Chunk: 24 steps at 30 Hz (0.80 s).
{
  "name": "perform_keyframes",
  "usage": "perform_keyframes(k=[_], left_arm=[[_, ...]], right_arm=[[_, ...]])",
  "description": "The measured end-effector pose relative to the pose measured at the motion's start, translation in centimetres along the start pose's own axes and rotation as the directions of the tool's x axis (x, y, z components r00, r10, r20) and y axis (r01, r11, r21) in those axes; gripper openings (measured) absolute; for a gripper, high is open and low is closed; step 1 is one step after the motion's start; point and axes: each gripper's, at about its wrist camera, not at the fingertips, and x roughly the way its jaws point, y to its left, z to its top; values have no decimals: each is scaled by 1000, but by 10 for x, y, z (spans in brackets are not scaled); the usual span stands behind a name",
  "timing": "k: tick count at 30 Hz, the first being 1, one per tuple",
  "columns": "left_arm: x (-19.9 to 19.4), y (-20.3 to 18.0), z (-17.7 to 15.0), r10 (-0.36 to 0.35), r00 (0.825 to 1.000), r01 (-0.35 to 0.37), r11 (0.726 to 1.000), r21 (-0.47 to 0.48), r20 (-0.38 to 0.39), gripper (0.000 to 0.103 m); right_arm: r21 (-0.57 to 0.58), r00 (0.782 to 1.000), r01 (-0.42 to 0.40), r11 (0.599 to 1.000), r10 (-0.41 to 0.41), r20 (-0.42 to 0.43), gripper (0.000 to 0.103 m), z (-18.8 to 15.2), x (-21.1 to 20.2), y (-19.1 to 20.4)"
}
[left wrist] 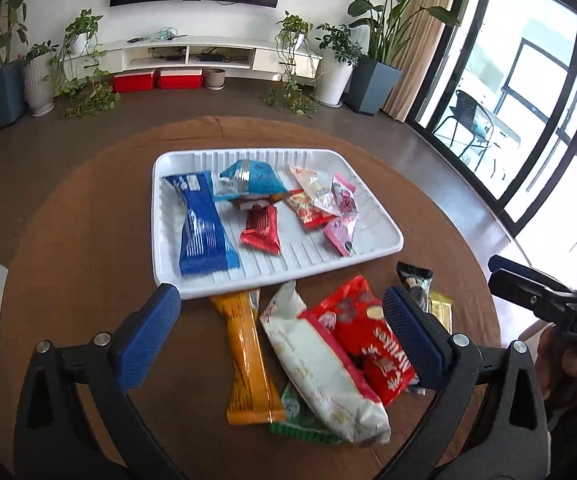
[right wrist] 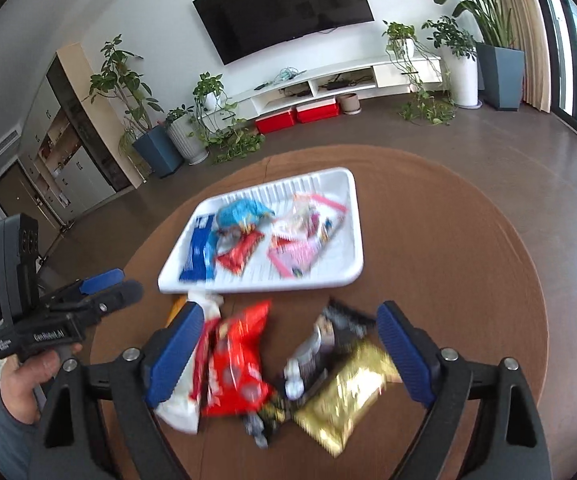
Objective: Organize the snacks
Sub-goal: 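Open both tools over the tray and lift them back toward the snack pile, then grasp the orange bar packet with the left tool while the right tool grasps the gold packet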
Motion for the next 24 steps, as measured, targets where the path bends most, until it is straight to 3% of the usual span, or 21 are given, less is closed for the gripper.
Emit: perform_keyframes(k=[4, 11, 14, 24], left_arm=[[-9, 0, -40, -27, 1000, 27, 997, -69, -10, 103], [-11, -15, -86, -31, 997, 27, 998, -65, -70, 103], [-9, -16, -87, -28, 996, 21, 996, -81, -80, 102], [8, -20, -57, -66, 992, 58, 996, -72, -111, 101]], right_arm=[[41, 1000, -2, 999, 3, -27, 90, -36, -6, -4], [21, 998, 8, 1000, -7, -68, 86, -67, -2, 0], [60, 996, 26, 998, -20, -89, 77, -69, 1, -9], [60, 991, 66, 996, -59, -119, 64, -69, 9, -17]])
